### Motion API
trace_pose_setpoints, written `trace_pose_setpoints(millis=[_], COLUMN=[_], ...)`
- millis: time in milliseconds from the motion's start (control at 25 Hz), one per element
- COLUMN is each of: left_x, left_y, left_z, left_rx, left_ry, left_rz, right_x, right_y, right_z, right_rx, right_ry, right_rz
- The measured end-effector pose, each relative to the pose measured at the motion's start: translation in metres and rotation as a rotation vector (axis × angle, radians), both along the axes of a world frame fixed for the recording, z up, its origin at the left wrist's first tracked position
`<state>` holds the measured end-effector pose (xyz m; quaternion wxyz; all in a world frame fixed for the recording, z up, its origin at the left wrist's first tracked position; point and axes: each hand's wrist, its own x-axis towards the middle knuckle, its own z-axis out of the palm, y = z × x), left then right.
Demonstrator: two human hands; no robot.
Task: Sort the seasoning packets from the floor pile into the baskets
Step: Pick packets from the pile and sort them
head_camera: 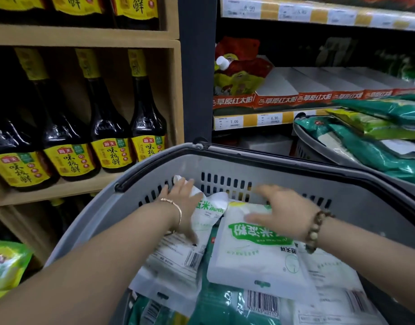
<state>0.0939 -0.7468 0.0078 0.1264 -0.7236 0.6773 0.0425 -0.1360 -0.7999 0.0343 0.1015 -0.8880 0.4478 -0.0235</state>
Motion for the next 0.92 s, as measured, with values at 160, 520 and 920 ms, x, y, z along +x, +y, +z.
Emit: trace_pose_setpoints(millis=[160, 520, 920], left_x=[-0.001, -0.024, -0.038], left_y=[0.001, -0.006, 0.002], left_z=[-0.013, -0.027, 0.006], left_rx=[0.328, 0.443, 0.559], left_ry=[-0.027, -0.237, -0.342], left_rz=[0.019, 0.038, -0.082], right_x=[0.009, 0.027, 0.031], right_y=[0.000, 0.004, 0.014], right_z=[-0.043, -0.079, -0.072], right_rx=[0.234, 0.178, 0.161], right_ry=[0.225, 0.298, 0.332], right_rz=[0.107, 0.101, 0.066])
